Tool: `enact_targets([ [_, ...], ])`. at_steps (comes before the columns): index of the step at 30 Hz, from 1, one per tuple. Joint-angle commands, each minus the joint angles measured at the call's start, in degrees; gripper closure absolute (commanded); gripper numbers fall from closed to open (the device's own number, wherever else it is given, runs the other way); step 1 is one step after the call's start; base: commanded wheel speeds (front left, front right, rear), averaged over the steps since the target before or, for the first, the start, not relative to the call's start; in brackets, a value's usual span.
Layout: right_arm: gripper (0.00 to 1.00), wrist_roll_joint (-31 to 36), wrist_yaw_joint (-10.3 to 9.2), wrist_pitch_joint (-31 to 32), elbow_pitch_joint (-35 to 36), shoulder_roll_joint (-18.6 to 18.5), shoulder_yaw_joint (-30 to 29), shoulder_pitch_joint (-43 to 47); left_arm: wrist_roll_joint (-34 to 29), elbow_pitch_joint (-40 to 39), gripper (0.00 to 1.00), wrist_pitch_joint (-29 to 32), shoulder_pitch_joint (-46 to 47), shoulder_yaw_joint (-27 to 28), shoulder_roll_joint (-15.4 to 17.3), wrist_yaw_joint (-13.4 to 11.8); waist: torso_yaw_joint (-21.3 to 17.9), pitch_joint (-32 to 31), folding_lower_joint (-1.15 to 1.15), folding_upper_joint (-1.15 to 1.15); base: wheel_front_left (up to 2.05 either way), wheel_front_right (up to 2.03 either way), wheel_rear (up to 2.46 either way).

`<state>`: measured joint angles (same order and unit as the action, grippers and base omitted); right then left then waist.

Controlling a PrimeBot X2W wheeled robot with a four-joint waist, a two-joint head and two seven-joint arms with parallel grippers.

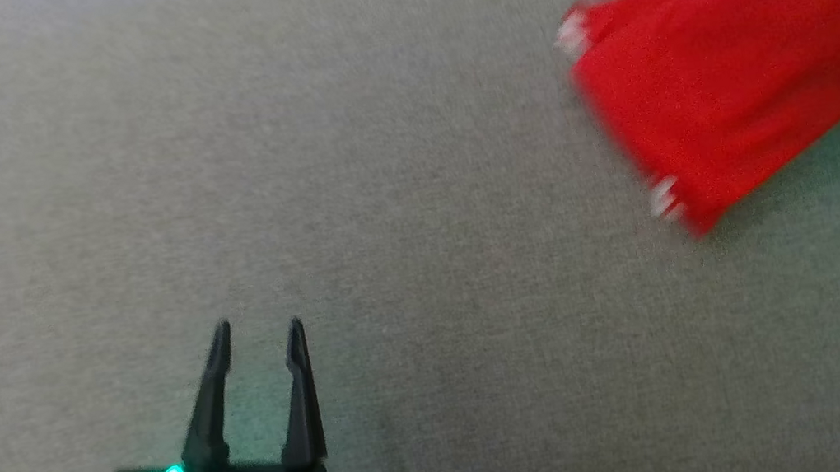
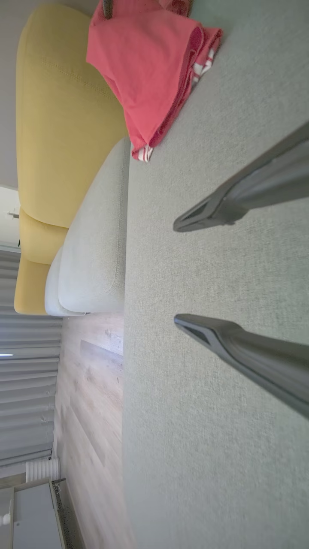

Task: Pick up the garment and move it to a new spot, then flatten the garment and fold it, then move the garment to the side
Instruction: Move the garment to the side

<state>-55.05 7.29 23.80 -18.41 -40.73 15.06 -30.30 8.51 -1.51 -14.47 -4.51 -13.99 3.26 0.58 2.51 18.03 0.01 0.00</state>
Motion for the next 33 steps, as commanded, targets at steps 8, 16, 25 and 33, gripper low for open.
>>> enact_targets([
  [8,1.0,6.78,0.2,5.23,3.52,-9.84,-13.99,-1.34,-1.33,-6.5,0.0,-0.52,5.82,1.9,-0.38,-0.32,-2.11,6.63,-0.01,0.0,0.0,0.0,0.0],
  [16,0.0,15.85,0.2,9.42,6.68,-6.34,-23.67,2.55,-1.64,-5.43,0.0,-0.52,6.48,1.8,-0.38,-0.14,-2.23,5.67,-0.01,0.0,0.0,0.0,0.0],
  [25,0.0,19.66,0.2,8.13,13.15,5.37,-21.3,9.74,-1.99,-4.0,0.0,-0.52,4.55,2.17,-0.38,0.68,-2.11,0.41,-0.01,0.0,0.0,0.0,0.0],
  [33,0.0,21.29,0.2,-4.36,13.73,16.36,-7.35,18.76,-1.59,-1.57,0.0,-0.52,0.6,3.47,-0.38,-0.01,-1.89,-6.66,-0.01,0.0,0.0,0.0,0.0],
])
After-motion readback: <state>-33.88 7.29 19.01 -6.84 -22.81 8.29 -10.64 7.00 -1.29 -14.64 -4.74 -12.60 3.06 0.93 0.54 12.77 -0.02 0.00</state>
